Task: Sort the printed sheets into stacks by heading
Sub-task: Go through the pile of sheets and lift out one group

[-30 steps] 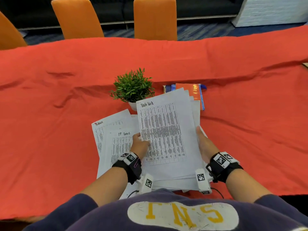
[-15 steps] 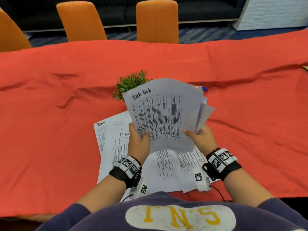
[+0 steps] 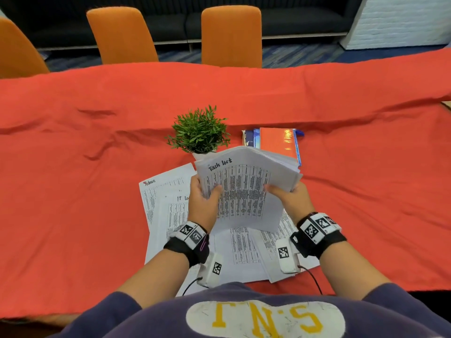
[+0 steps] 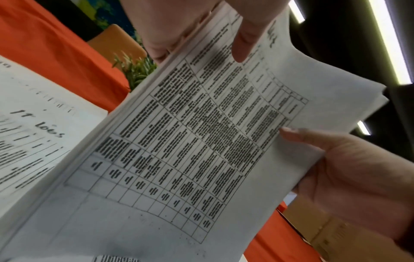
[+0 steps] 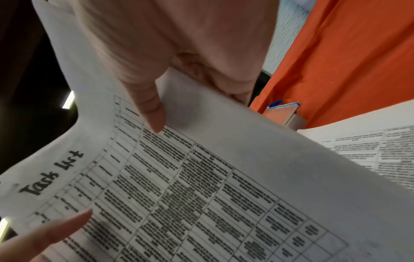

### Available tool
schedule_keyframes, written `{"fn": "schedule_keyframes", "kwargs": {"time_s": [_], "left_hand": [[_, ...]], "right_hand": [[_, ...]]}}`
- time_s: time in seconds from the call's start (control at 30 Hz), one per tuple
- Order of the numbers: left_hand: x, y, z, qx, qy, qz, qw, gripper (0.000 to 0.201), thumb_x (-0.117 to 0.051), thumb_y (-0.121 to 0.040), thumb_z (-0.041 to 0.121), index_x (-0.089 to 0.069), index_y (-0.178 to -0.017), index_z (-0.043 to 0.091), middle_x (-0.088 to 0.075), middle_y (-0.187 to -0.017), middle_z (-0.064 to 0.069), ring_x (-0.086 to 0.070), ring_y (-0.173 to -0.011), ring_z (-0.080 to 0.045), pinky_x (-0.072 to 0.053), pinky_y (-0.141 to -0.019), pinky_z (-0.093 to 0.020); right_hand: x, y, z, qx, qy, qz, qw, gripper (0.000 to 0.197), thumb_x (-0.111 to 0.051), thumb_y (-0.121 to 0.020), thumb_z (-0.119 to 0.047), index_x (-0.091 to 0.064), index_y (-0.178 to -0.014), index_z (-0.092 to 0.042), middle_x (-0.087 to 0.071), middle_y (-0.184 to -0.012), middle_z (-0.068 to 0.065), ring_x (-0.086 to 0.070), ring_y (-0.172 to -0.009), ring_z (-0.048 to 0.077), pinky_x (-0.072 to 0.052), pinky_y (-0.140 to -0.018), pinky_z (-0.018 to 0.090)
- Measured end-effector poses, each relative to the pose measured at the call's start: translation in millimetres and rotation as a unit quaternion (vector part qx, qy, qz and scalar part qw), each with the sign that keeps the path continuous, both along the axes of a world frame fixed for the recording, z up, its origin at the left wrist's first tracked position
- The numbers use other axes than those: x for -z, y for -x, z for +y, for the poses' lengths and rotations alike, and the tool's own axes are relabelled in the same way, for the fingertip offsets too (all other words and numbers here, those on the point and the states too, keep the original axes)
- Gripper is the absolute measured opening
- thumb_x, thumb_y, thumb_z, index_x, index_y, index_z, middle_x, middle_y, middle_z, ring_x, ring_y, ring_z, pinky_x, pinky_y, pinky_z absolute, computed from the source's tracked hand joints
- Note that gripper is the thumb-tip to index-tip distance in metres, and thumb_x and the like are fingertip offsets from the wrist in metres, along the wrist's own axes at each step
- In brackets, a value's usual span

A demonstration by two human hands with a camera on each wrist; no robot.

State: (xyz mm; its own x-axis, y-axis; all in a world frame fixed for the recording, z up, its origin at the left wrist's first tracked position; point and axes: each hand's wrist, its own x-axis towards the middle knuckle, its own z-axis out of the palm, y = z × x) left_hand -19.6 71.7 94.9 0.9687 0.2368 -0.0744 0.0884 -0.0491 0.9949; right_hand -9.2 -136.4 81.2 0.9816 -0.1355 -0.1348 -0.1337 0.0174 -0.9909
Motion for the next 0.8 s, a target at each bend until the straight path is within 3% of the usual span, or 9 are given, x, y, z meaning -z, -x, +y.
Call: {"fn": "schedule_keyframes", "kwargs": {"time_s": [0.13, 0.27, 0.37, 0.43, 0.5, 0.57, 0.67, 0.73, 0.8], "left_hand": [[-3.8, -1.0, -5.8, 0.015, 0.013, 0.006, 1.000, 0.032, -0.058, -0.091, 0.013, -0.050, -0.120, 0.025, -0.065, -0.112, 0.007, -0.063, -0.106, -0.010, -0.051, -0.091, -0.035], [-9.1, -6.1, -5.2, -0.006, 0.010, 0.013, 1.000, 0.029, -0.056, -0.094, 0.021, -0.057, -0.123, 0.018, -0.067, -0.115, 0.004, -0.063, -0.107, -0.012, -0.050, -0.098, -0.043], [-21.7, -13.3, 3.3, -0.027, 0.016, 0.006, 0.999, 0.021, -0.057, -0.094, 0.022, -0.062, -0.114, 0.020, -0.069, -0.110, 0.005, -0.065, -0.104, -0.013, -0.050, -0.097, -0.045], [-35.6, -18.9, 12.3, -0.049, 0.074, -0.003, 0.996, 0.016, -0.060, -0.092, 0.021, -0.062, -0.107, 0.025, -0.069, -0.112, 0.003, -0.064, -0.106, -0.017, -0.049, -0.098, -0.046], [-50.6, -23.4, 19.4, -0.074, 0.128, -0.005, 0.989, 0.030, -0.060, -0.092, 0.021, -0.055, -0.121, 0.020, -0.059, -0.126, 0.006, -0.057, -0.113, -0.011, -0.042, -0.104, -0.037], [-55.6, -29.0, 24.7, -0.099, 0.151, 0.005, 0.983, 0.052, -0.057, -0.093, 0.022, -0.037, -0.141, 0.018, -0.046, -0.133, 0.010, -0.043, -0.117, -0.005, -0.029, -0.108, -0.028], [-50.5, -37.6, 27.7, -0.113, 0.222, 0.041, 0.968, 0.066, -0.060, -0.092, 0.028, -0.025, -0.147, 0.023, -0.032, -0.150, 0.005, -0.027, -0.139, -0.012, -0.018, -0.116, -0.037], [-40.2, -42.2, 29.7, -0.115, 0.277, 0.080, 0.950, 0.081, -0.068, -0.086, 0.031, -0.018, -0.148, 0.027, -0.027, -0.154, 0.002, -0.019, -0.144, -0.018, -0.015, -0.117, -0.041], [-34.6, -40.6, 29.2, -0.097, 0.323, 0.099, 0.936, 0.087, -0.078, -0.076, 0.035, -0.025, -0.145, 0.036, -0.033, -0.153, -0.004, -0.026, -0.143, -0.028, -0.023, -0.114, -0.053]], "right_hand": [[0.9, -1.9, 4.6, -0.010, 0.021, 0.002, 1.000, 0.043, -0.077, -0.063, -0.037, -0.068, -0.100, -0.016, -0.070, -0.104, 0.015, -0.067, -0.099, 0.032, -0.052, -0.089, 0.054], [7.9, -0.4, 1.9, -0.047, 0.024, 0.025, 0.998, 0.039, -0.078, -0.070, -0.026, -0.067, -0.107, -0.022, -0.071, -0.108, 0.002, -0.066, -0.103, 0.022, -0.051, -0.092, 0.046], [22.0, 1.2, -11.2, -0.048, 0.018, 0.068, 0.996, 0.028, -0.076, -0.074, -0.010, -0.069, -0.099, -0.021, -0.074, -0.101, 0.001, -0.067, -0.100, 0.025, -0.049, -0.095, 0.048], [33.0, 5.5, -23.2, -0.048, 0.042, 0.089, 0.994, 0.028, -0.079, -0.069, -0.020, -0.070, -0.095, -0.017, -0.075, -0.096, 0.004, -0.068, -0.094, 0.028, -0.050, -0.091, 0.045], [41.0, 11.0, -33.4, -0.025, 0.023, 0.109, 0.994, 0.040, -0.082, -0.059, -0.031, -0.070, -0.093, -0.014, -0.073, -0.093, 0.011, -0.067, -0.082, 0.024, -0.050, -0.078, 0.036], [43.5, 14.1, -36.9, 0.007, -0.059, 0.121, 0.991, 0.046, -0.086, -0.051, -0.032, -0.069, -0.090, -0.013, -0.071, -0.087, 0.012, -0.065, -0.075, 0.022, -0.048, -0.072, 0.031], [38.0, 10.0, -30.6, 0.039, -0.239, 0.119, 0.963, 0.013, -0.069, -0.079, -0.011, -0.058, -0.085, -0.015, -0.067, -0.086, 0.007, -0.063, -0.080, 0.023, -0.051, -0.080, 0.036], [33.2, 3.9, -23.7, 0.030, -0.269, 0.114, 0.956, 0.017, -0.061, -0.086, -0.004, -0.057, -0.095, -0.018, -0.068, -0.097, 0.004, -0.064, -0.084, 0.019, -0.051, -0.080, 0.036], [27.4, -1.0, -16.8, 0.025, -0.266, 0.112, 0.957, 0.036, -0.064, -0.084, -0.004, -0.058, -0.116, -0.018, -0.070, -0.110, 0.002, -0.065, -0.094, 0.019, -0.051, -0.084, 0.037]]}}
